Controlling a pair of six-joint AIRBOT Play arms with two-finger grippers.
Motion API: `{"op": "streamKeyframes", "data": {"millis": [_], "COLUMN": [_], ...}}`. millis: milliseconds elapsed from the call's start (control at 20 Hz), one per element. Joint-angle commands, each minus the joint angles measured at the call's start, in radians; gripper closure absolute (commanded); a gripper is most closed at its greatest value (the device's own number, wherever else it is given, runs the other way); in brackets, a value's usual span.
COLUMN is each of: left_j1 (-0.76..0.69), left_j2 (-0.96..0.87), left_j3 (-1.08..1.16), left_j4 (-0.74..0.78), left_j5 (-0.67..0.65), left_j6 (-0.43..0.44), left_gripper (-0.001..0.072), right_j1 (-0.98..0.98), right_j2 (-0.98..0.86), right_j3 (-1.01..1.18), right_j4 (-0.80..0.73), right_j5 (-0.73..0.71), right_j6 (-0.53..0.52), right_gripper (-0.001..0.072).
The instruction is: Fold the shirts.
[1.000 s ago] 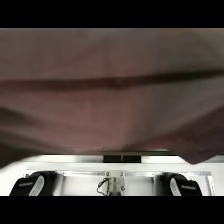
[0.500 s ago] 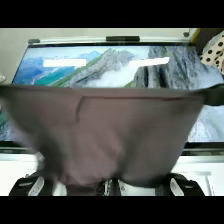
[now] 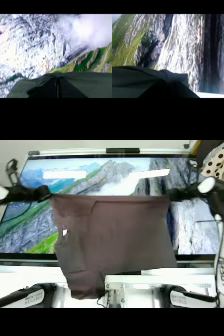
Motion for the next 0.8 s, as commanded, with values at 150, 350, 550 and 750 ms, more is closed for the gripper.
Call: {"op": "streamKeyframes", "data": {"millis": [150,350,550,750], "left_j1": [-0.049,-0.058,-0.071,-0.026], "left_j2": [-0.311,-0.412,-0.412,-0.361], "left_j3": [0.192,0.193,0.194,0.194], "left_j4": [-0.009,-0.035,-0.034,-0.004], "left_j5": [0.393,0.304,0.154,-0.172], "left_j6": [-0.068,-0.096,0.027,0.061], "left_gripper": [0.0678,0.0678,0.0678,0.0679], "right_j1": [0.052,0.042,0.039,0.016], "right_j2": [-0.177,-0.245,-0.243,-0.170], "right_j3": [0.026,0.026,0.026,0.026], "right_j4": [-0.024,-0.026,-0.026,-0.100], "right_j5": [-0.531,-0.424,-0.314,-0.089], "right_j6": [0.133,0.157,0.155,0.118], "right_gripper": [0.0658,0.0658,0.0658,0.0659]}}
